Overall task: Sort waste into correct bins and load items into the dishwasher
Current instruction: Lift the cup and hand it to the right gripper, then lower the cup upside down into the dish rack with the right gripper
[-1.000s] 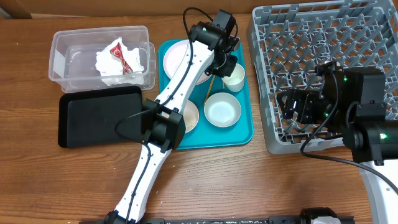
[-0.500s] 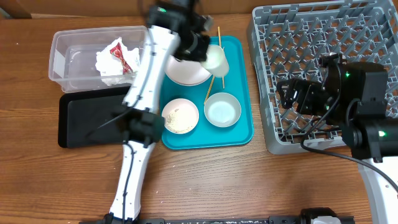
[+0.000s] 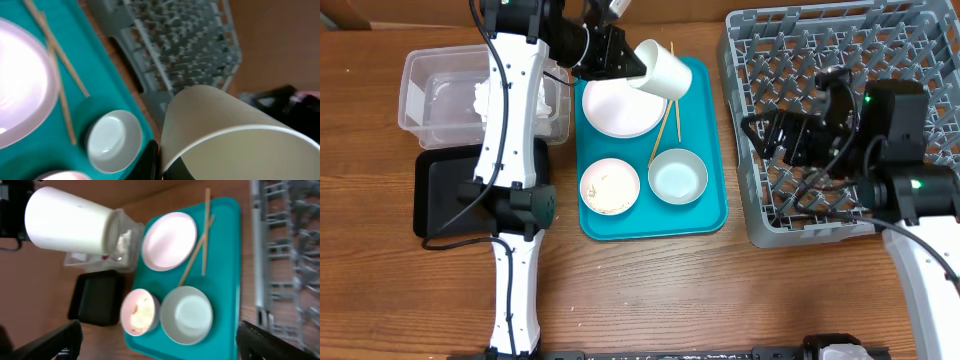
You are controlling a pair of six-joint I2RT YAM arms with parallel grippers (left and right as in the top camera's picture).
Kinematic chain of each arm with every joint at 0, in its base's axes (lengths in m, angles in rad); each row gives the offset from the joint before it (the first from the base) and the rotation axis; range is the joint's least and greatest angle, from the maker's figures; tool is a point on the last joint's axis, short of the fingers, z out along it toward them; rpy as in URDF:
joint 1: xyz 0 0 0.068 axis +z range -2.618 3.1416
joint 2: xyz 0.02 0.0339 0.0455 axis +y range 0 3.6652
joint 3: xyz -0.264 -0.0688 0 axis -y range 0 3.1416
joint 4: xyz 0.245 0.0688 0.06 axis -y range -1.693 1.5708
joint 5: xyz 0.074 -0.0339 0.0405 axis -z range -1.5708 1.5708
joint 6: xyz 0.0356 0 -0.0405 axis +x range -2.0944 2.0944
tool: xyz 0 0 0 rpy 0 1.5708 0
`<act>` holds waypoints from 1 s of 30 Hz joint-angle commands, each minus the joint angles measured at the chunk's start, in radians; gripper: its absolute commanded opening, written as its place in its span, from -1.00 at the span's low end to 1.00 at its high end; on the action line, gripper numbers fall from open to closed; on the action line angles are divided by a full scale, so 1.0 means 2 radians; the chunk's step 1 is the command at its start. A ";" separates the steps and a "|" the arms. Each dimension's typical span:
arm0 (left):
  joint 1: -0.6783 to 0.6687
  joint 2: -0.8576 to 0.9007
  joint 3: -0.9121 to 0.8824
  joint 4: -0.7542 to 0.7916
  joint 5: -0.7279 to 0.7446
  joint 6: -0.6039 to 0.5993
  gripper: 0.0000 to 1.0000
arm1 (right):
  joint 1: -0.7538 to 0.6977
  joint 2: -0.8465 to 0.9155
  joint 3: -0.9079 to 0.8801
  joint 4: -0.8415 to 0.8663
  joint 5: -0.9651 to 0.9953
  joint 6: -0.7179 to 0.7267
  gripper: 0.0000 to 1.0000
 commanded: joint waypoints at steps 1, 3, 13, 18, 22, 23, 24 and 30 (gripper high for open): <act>0.007 -0.007 0.003 -0.001 0.098 0.031 -0.92 | 0.002 0.022 0.012 0.019 -0.073 0.003 0.99; 0.007 -0.007 0.002 -0.001 0.122 0.034 -0.92 | 0.002 0.036 0.012 0.038 -0.097 0.010 0.99; 0.007 -0.007 0.001 -0.001 0.213 0.034 -0.92 | 0.002 0.084 0.012 0.194 -0.272 0.015 0.99; 0.007 -0.007 0.001 -0.001 0.275 0.034 -0.92 | 0.002 0.085 0.012 0.288 -0.286 0.040 0.99; 0.006 -0.007 0.001 -0.001 0.320 0.033 -0.92 | 0.002 0.089 0.012 0.354 -0.284 0.069 0.99; 0.005 -0.007 0.001 -0.001 0.324 0.033 -0.92 | 0.002 0.091 0.012 0.372 -0.284 0.081 0.99; 0.003 -0.007 0.001 -0.001 0.326 0.031 -0.92 | 0.002 0.093 0.012 0.389 -0.284 0.093 0.99; -0.010 -0.007 0.001 -0.001 0.326 0.026 -0.92 | 0.006 0.105 0.012 0.463 -0.285 0.147 0.99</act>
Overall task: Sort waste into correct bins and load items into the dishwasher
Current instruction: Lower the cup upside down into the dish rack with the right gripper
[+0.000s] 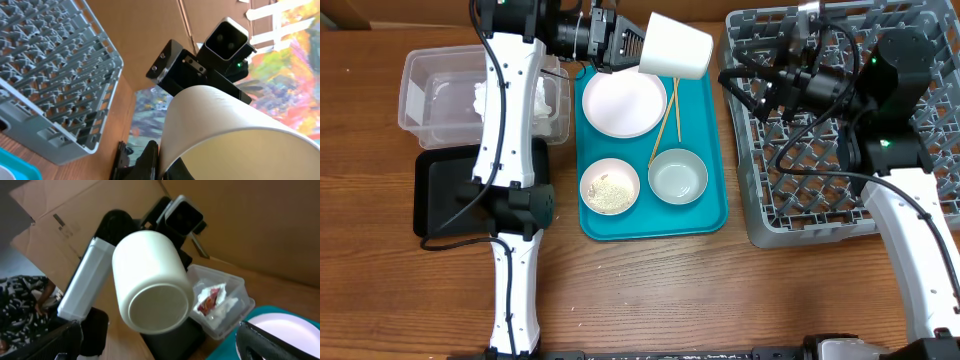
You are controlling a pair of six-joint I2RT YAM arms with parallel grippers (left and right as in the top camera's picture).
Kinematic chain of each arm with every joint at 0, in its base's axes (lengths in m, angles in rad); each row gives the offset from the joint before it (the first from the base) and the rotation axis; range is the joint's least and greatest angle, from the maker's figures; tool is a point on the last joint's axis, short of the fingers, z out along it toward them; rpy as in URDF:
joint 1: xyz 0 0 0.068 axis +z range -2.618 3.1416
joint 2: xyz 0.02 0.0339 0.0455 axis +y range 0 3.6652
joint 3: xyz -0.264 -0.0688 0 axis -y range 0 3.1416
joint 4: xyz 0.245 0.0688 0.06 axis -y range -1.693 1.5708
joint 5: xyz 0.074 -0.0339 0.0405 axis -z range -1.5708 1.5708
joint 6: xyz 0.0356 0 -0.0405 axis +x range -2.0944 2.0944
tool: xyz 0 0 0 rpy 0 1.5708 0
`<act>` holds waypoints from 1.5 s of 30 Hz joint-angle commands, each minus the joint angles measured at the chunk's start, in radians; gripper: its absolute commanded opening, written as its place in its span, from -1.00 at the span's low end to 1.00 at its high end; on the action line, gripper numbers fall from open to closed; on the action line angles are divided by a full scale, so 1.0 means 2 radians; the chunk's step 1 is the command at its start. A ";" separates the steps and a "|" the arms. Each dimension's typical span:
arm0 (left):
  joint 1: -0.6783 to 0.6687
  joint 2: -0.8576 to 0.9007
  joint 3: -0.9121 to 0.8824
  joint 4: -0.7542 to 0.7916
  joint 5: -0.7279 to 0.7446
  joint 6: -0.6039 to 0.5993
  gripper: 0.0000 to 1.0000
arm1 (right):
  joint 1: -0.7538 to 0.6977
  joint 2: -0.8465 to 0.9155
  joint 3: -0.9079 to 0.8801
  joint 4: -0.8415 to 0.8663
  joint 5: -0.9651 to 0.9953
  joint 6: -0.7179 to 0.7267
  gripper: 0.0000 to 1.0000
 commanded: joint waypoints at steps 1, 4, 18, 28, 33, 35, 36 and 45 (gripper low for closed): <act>-0.013 -0.007 0.001 -0.001 0.027 0.006 -0.92 | 0.010 0.012 0.010 0.022 -0.008 0.042 0.99; -0.020 -0.007 0.001 -0.001 0.027 0.006 -0.92 | 0.024 0.018 0.010 0.040 -0.007 0.042 0.99; -0.041 -0.007 0.001 -0.001 0.023 0.007 -0.92 | 0.035 0.023 0.010 0.068 -0.004 0.051 0.57; -0.041 -0.007 0.001 -0.001 0.011 0.007 -0.14 | 0.034 0.023 0.010 0.070 -0.004 0.051 0.06; -0.033 -0.007 0.001 0.002 0.012 0.006 0.35 | 0.024 0.022 0.010 0.063 -0.004 0.051 0.04; -0.022 -0.008 0.001 0.005 0.018 0.006 0.43 | 0.006 0.022 0.010 0.039 -0.003 0.051 0.05; -0.014 -0.008 0.001 0.007 0.020 0.006 0.44 | -0.004 0.021 0.010 0.022 -0.003 0.051 0.05; 0.058 -0.040 0.002 0.053 -0.157 0.002 0.56 | -0.084 -0.019 0.010 -0.237 0.101 -0.025 0.06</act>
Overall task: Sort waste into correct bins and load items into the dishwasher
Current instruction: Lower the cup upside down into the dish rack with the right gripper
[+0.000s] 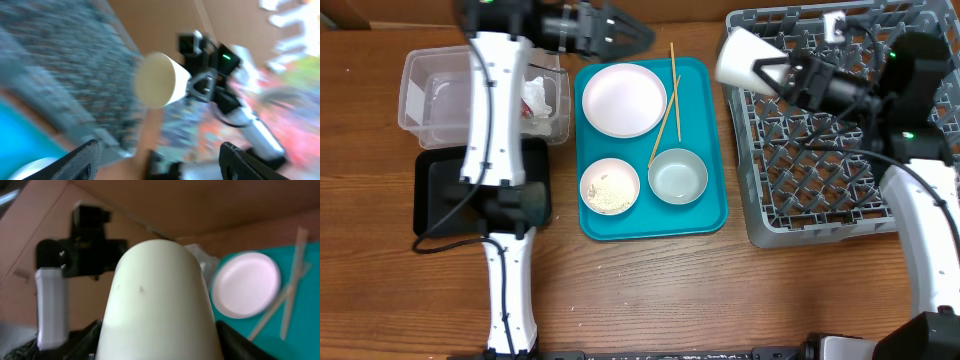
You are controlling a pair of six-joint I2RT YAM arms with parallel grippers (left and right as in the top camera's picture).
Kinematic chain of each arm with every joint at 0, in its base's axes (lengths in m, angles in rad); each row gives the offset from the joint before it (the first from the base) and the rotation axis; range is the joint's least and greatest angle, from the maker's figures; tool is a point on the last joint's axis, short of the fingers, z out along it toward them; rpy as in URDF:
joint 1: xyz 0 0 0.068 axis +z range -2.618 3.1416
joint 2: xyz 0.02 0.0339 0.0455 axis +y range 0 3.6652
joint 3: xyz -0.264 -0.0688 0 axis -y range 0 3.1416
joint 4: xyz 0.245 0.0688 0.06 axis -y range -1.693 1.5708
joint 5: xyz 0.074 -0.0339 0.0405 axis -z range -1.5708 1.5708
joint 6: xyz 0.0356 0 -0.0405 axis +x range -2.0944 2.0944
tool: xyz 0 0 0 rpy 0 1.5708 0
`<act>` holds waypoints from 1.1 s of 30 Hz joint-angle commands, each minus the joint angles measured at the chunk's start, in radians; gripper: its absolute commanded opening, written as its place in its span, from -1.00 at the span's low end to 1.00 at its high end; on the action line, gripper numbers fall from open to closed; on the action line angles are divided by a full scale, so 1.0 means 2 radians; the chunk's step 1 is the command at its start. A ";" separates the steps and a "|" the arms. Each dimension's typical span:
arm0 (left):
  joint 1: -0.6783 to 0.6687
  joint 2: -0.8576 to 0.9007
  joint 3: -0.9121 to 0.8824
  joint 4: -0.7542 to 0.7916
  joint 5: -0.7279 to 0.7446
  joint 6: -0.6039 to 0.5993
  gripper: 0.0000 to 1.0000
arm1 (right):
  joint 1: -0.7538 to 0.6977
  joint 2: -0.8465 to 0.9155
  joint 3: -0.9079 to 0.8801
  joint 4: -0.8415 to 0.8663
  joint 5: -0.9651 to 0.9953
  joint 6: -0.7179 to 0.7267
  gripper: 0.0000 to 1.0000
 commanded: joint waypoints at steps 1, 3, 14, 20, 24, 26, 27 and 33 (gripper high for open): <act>0.015 -0.041 0.002 0.003 -0.121 0.010 0.58 | -0.003 -0.049 0.009 -0.064 0.087 -0.056 0.05; 0.014 -0.050 0.002 0.003 -0.183 0.022 0.61 | -0.003 -0.072 0.019 -0.142 0.169 -0.079 0.05; -0.050 -0.060 0.000 -0.025 -0.525 0.025 0.61 | 0.068 -0.102 0.067 -0.452 0.469 -0.083 0.08; -0.088 -0.059 0.000 -0.029 -0.587 0.024 0.64 | 0.107 -0.061 0.066 -0.518 0.521 -0.054 0.08; -0.099 -0.055 0.000 -0.030 -0.595 0.023 0.66 | 0.111 -0.022 0.066 -0.536 0.546 -0.032 0.08; -0.101 -0.052 0.000 -0.033 -0.595 0.023 0.65 | 0.111 -0.003 0.066 -0.535 0.549 -0.032 0.08; -0.101 -0.052 0.000 -0.034 -0.595 0.023 0.65 | 0.111 0.008 0.066 -0.533 0.549 -0.033 0.08; -0.101 -0.051 -0.005 -0.037 -0.595 0.023 0.73 | 0.112 0.049 0.066 -0.532 0.552 -0.032 0.09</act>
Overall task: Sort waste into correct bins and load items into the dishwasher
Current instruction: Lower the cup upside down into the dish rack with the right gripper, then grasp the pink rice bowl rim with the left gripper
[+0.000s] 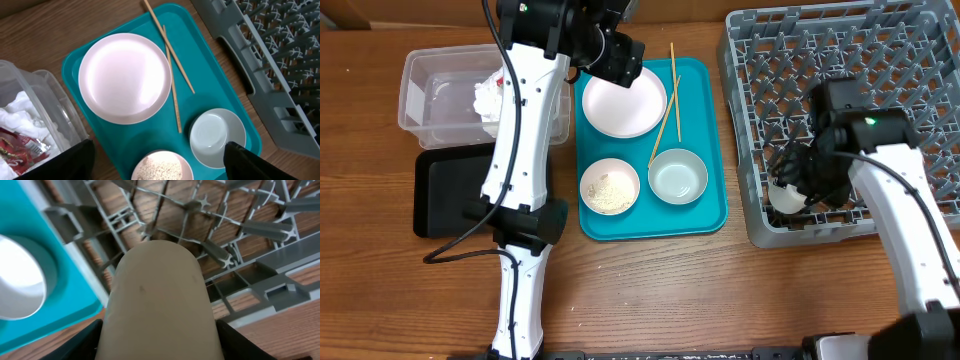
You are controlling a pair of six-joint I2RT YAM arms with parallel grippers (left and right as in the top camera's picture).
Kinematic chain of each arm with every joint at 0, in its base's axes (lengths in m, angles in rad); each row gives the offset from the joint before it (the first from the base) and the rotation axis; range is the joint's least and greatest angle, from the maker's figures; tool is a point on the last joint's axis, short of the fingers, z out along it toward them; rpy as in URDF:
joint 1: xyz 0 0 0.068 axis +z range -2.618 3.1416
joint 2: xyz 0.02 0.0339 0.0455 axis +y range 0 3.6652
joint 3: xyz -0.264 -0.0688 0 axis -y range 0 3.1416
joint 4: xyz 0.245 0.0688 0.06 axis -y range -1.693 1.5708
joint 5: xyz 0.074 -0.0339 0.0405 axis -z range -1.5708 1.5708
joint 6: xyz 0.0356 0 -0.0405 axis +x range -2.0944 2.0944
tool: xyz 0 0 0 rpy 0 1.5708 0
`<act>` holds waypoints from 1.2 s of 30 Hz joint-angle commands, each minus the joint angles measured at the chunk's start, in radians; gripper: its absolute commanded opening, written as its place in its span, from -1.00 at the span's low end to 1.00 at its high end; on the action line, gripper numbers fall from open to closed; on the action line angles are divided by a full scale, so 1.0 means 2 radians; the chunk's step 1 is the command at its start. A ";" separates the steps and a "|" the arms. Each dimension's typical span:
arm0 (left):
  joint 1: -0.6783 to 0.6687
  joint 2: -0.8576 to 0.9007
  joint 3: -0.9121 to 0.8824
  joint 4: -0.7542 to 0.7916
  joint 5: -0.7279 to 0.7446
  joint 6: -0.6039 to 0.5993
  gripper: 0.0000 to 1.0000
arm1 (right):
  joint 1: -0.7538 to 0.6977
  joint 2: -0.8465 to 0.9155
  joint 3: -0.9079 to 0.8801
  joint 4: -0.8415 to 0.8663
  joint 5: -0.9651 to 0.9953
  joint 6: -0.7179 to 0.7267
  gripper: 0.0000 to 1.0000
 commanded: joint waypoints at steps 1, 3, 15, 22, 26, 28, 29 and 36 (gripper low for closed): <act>0.000 -0.001 -0.004 0.000 -0.009 0.010 0.77 | 0.003 0.013 0.006 0.001 0.013 0.006 0.09; 0.000 -0.001 -0.004 0.002 -0.009 0.010 0.80 | 0.003 0.019 0.006 -0.001 0.013 0.006 0.19; 0.002 -0.012 0.002 0.004 -0.008 0.013 0.94 | 0.002 0.020 0.021 -0.008 0.009 0.006 0.85; 0.003 -0.090 0.008 -0.015 -0.008 -0.008 0.87 | 0.002 0.018 0.110 -0.031 -0.026 0.006 0.87; -0.001 -0.140 0.008 -0.015 -0.008 -0.034 0.88 | 0.004 0.014 0.138 -0.043 -0.040 0.004 0.87; -0.001 -0.160 0.005 -0.015 -0.007 -0.049 0.87 | 0.004 0.012 0.138 -0.046 -0.044 0.004 0.87; -0.001 -0.170 0.000 -0.015 -0.007 -0.059 0.87 | 0.004 0.012 0.138 -0.048 -0.044 0.004 0.87; -0.014 -0.221 -0.138 -0.015 0.016 -0.085 0.76 | 0.005 0.012 0.138 -0.051 -0.044 0.004 0.89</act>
